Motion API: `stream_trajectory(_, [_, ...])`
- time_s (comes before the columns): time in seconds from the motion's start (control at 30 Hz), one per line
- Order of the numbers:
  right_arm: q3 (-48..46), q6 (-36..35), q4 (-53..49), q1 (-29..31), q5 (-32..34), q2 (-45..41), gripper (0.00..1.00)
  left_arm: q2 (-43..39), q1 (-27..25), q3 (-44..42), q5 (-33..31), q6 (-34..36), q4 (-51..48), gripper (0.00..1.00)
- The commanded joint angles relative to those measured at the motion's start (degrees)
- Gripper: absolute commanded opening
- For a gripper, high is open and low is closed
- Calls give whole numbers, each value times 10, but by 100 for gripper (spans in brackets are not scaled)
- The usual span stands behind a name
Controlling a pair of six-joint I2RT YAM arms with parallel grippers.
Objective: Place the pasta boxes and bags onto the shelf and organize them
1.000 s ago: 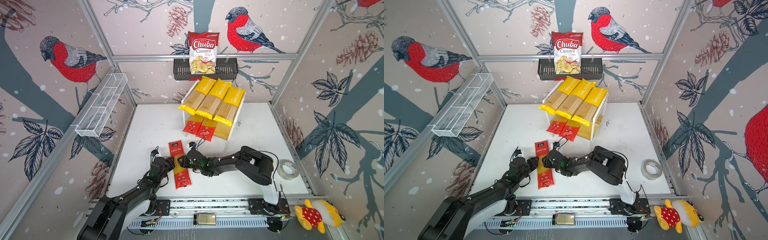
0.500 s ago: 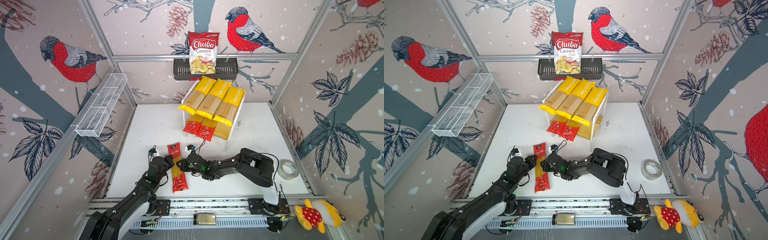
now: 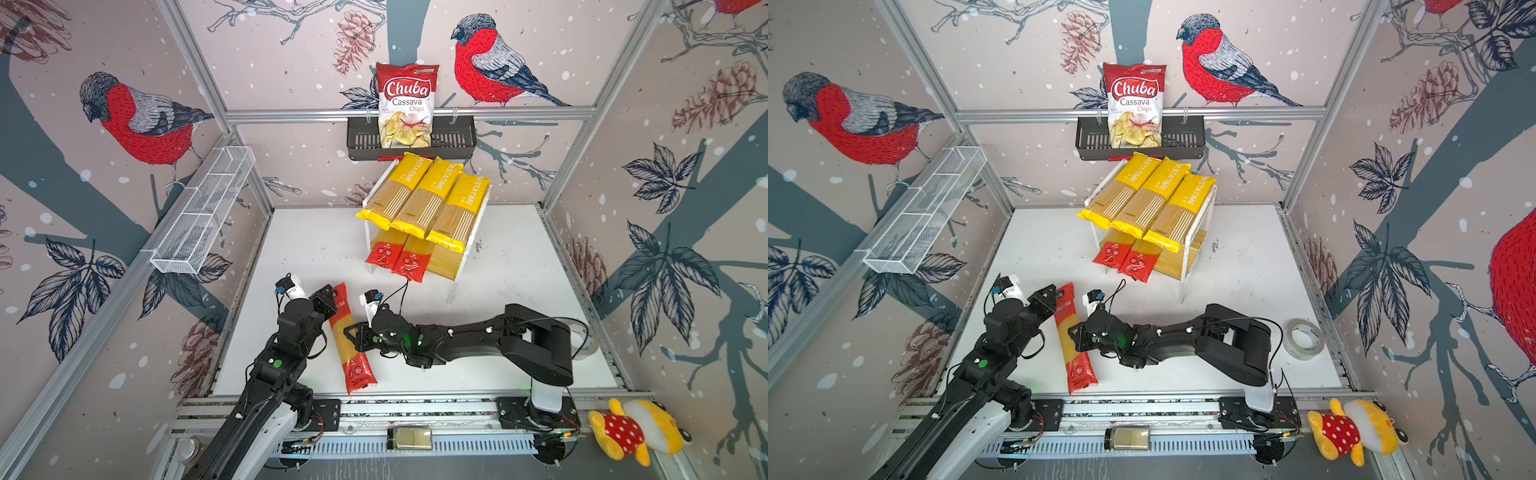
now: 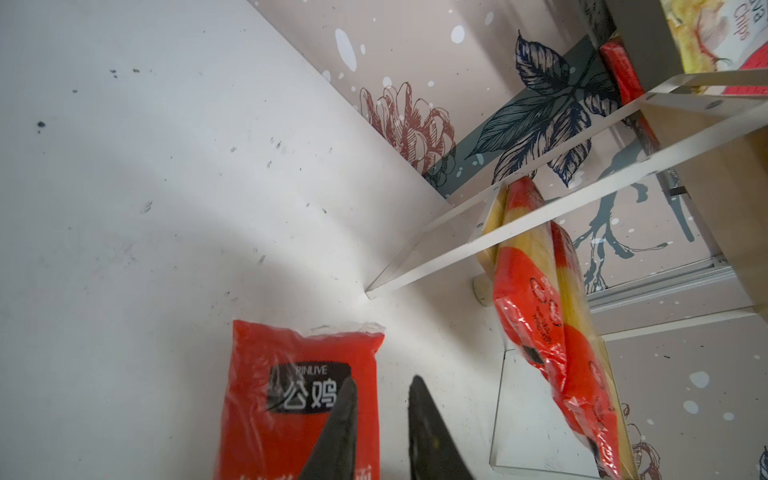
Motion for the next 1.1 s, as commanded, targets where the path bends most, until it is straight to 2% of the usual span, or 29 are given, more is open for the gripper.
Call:
stream_trajectory(0.0, [-14,-39,69,7,51,-43,8,-7,1,28,15,31,-25,28])
stream_trajectory(0.13, [-64,-32,103,7,117,-101,4,-10,1,41,58,44,9,35])
stream_trajectory(0.27, [-127,-23,181,5,168,-155,2,-5,-12,25,116,41,86,43])
stream_trajectory(0.43, [-162,-22,203,-4,198,-206,2,12,-100,22,98,51,149,51])
stream_trajectory(0.63, [-210,4,218,-48,189,-270,3,28,-144,6,107,50,192,61])
stream_trajectory(0.77, [-243,9,227,-82,187,-316,3,39,-157,-28,134,15,237,68])
stream_trajectory(0.87, [-259,5,213,-106,196,-351,4,45,-159,-79,165,-41,313,77])
stream_trajectory(0.97, [-273,7,206,-125,206,-387,4,59,-173,-127,183,-100,403,78])
stream_trajectory(1.07, [-282,9,201,-140,209,-411,4,75,-213,-136,165,-101,436,78])
